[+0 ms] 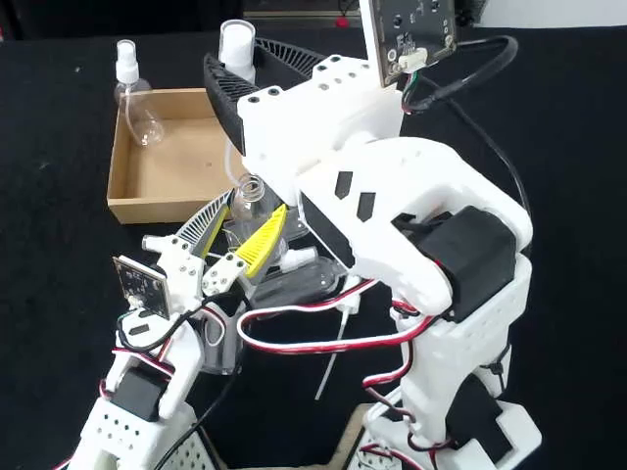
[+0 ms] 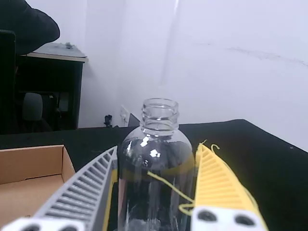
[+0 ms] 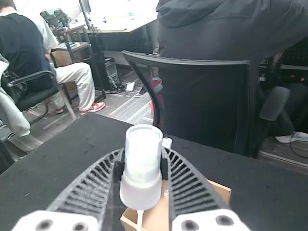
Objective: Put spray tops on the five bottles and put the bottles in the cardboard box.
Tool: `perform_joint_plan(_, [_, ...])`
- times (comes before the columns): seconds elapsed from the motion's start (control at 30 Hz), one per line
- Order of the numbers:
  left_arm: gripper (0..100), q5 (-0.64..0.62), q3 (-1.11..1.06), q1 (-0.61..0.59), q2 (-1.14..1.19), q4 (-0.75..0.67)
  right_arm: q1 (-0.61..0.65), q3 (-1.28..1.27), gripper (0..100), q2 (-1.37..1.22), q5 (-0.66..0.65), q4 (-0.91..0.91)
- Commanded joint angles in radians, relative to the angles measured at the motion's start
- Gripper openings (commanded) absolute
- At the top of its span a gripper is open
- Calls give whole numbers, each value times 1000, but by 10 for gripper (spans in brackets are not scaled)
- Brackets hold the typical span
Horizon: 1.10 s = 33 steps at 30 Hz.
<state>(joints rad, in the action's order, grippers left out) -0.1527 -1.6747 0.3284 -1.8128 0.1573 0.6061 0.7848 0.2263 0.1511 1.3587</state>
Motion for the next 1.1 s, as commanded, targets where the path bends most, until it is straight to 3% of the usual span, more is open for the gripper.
perform_joint_plan(0.0, [188,5,-24,-2,-12,-6,-40,8,12,25,-8,-18])
perform_joint_plan(0.57, [188,5,-24,-2,-12,-6,-40,-76,12,28,-8,-26])
perform_joint_plan(0.77, [188,5,-24,-8,-12,-6,-40,-82,12,31,-8,-112])
perform_joint_plan(1.07, [188,5,-24,-10,-12,-6,-40,-134,12,47,-8,-48])
